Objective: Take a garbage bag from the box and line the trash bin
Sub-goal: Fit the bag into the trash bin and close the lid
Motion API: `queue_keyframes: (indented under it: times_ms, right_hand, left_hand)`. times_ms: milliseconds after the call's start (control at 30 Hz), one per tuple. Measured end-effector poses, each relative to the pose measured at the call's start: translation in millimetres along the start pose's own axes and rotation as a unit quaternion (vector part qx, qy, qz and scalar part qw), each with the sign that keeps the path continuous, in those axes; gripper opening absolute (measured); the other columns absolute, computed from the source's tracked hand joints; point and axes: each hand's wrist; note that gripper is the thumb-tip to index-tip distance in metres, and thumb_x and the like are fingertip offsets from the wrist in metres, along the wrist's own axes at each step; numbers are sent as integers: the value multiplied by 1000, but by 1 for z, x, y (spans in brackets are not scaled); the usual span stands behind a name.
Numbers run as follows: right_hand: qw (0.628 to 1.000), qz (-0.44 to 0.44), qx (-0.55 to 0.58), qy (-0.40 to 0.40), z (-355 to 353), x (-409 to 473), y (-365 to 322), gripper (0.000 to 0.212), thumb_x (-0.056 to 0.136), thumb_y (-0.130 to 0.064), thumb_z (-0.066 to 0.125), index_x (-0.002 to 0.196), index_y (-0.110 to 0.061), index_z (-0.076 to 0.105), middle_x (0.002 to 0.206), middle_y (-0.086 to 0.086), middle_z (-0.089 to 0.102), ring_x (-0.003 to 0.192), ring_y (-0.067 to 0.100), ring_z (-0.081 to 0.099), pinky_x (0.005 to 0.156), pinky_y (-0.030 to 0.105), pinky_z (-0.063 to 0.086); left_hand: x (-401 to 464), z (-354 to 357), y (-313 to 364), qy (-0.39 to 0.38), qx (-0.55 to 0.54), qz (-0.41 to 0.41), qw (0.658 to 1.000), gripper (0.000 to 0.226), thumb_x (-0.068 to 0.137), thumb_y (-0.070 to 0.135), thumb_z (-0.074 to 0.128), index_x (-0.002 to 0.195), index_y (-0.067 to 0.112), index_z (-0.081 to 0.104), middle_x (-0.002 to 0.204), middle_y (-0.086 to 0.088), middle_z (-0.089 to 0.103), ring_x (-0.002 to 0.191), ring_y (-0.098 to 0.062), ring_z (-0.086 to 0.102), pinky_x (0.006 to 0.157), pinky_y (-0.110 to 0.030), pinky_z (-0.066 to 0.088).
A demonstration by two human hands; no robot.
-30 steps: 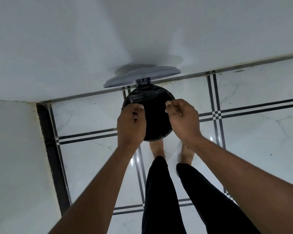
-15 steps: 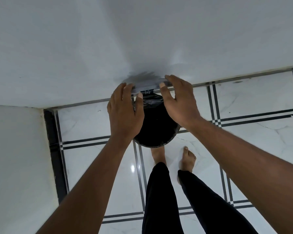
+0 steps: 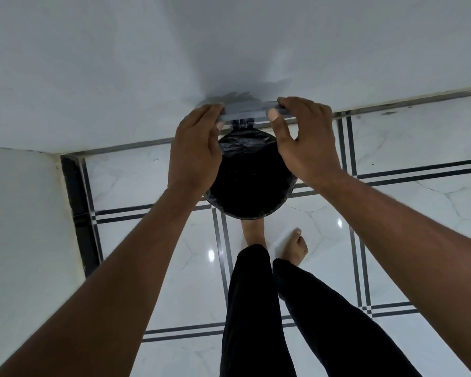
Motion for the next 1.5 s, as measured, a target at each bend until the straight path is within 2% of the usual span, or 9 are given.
queue_keyframes:
  times_ms: [300, 433, 600, 700, 900, 1067, 1200, 1333, 1500]
  right_hand:
    - [986, 109, 74, 103, 2, -30, 7, 45, 110, -50, 56, 136, -14, 63, 134, 0, 60, 127, 15, 46, 109, 24, 34]
    - [974, 201, 99, 18, 23, -53, 43, 38, 112, -38, 49, 131, -10, 68, 130, 3, 68, 121, 18, 60, 107, 38, 50]
    - [973, 193, 80, -101, 60, -27, 81, 45, 115, -40, 44, 139, -8, 64, 138, 13, 71, 129, 34, 65, 110, 49, 52]
    - [971, 195, 37, -136, 92, 0, 95, 64, 111, -57, 39, 160, -16, 48, 161, 10, 57, 149, 35, 50, 123, 57, 39]
    - [967, 204, 29, -149, 138, 21, 112, 71, 106, -69, 25, 148, -20, 56, 147, 7, 64, 136, 37, 57, 114, 57, 41]
    - [970, 228, 62, -49, 135, 20, 119, 66, 110, -62, 41, 157, -17, 51, 161, 9, 53, 149, 31, 48, 121, 52, 39]
    - [930, 358, 82, 23, 129, -9, 116, 64, 111, -59, 44, 156, -14, 53, 161, 12, 50, 150, 33, 44, 122, 52, 38]
    - [821, 548, 154, 31, 129, -38, 111, 73, 109, -63, 38, 162, -14, 46, 163, 13, 47, 146, 36, 48, 119, 55, 41]
    - [751, 560, 347, -37, 126, -54, 118, 57, 113, -58, 30, 151, -28, 58, 139, -4, 66, 112, 17, 58, 97, 36, 45]
  left_hand:
    - [-48, 14, 16, 141, -7, -185, 973, 49, 102, 30, 60, 144, 6, 50, 145, -12, 48, 135, -25, 48, 107, -29, 37]
    - [-78, 57, 2, 10, -77, -300, 951, 40, 104, 35, 53, 138, 14, 57, 137, -7, 55, 128, -29, 55, 109, -54, 46]
    - [-46, 111, -32, -100, -47, -274, 955, 46, 107, 35, 49, 149, 17, 53, 148, -11, 55, 136, -35, 52, 112, -54, 41]
    - [-11, 141, -57, -116, -16, -279, 953, 54, 106, 40, 50, 154, 18, 47, 156, -12, 48, 142, -38, 46, 114, -55, 36]
    - [22, 175, -90, -146, -14, -290, 946, 53, 107, 51, 38, 146, 19, 54, 154, -10, 55, 140, -37, 52, 115, -56, 37]
    - [14, 169, -102, -54, -55, -333, 940, 45, 105, 50, 42, 129, 20, 66, 136, -6, 66, 128, -32, 58, 104, -49, 42]
    - [-17, 158, -94, 27, -79, -495, 865, 54, 107, 50, 43, 145, 15, 59, 150, -13, 56, 142, -35, 49, 112, -53, 41]
    - [-57, 150, -75, 59, -181, -693, 695, 71, 99, 59, 48, 154, 15, 47, 156, -9, 48, 140, -33, 48, 116, -51, 41]
    - [-84, 140, -58, -2, -471, -667, 577, 62, 108, 59, 33, 155, 23, 53, 150, 8, 57, 134, -16, 51, 124, -45, 27]
Point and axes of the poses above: each hand's wrist, its own x-axis towards the middle knuckle, its own z-axis out of the palm, y = z × x
